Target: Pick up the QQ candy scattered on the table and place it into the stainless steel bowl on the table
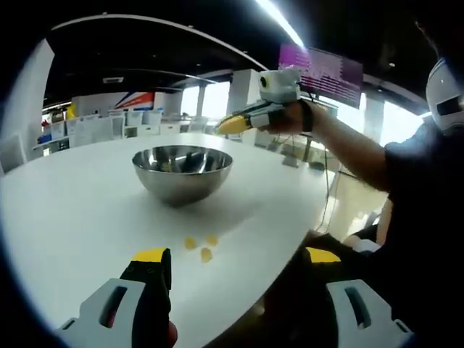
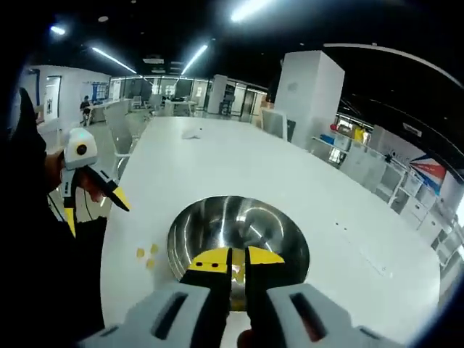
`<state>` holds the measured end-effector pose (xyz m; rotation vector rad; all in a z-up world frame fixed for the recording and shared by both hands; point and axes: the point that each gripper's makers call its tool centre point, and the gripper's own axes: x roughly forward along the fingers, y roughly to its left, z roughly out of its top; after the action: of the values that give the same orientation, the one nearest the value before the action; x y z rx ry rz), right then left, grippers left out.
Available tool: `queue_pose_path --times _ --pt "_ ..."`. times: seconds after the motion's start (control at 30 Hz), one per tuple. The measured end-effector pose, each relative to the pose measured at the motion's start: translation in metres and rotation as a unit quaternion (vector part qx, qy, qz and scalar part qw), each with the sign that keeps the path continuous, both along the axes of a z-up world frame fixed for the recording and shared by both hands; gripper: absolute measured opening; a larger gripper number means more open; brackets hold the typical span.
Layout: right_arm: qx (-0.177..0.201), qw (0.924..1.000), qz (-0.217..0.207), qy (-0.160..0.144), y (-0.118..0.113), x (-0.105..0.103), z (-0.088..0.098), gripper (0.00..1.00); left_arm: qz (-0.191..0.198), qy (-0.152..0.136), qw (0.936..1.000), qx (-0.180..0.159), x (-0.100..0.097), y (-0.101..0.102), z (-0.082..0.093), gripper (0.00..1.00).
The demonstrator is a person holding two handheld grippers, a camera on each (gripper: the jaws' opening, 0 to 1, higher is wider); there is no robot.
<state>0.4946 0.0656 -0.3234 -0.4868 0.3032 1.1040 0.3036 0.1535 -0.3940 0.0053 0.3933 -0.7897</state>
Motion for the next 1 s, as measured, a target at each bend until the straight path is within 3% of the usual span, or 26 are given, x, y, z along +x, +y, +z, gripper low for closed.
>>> queue_pose_path --times 0.37,0.53,0.8,1.0 --pt "-0.080 0.9965 0.013 0.021 0.020 0.022 -0.042 0.08 0.006 -0.003 1.0000 0.002 -0.003 0.005 0.003 0.74" --pt "-0.095 0.9951 0.014 0.024 0.020 0.016 -0.050 0.08 0.005 -0.006 1.0000 0.001 -0.005 0.006 0.006 0.73" --pt "-0.100 0.9945 0.016 0.026 0.018 0.005 -0.047 0.10 0.005 -0.008 1.0000 0.001 -0.006 0.007 0.007 0.73" --pt "-0.102 0.9944 0.019 0.021 0.021 -0.004 -0.042 0.17 0.004 -0.011 0.9999 0.000 -0.008 0.007 0.009 0.73"
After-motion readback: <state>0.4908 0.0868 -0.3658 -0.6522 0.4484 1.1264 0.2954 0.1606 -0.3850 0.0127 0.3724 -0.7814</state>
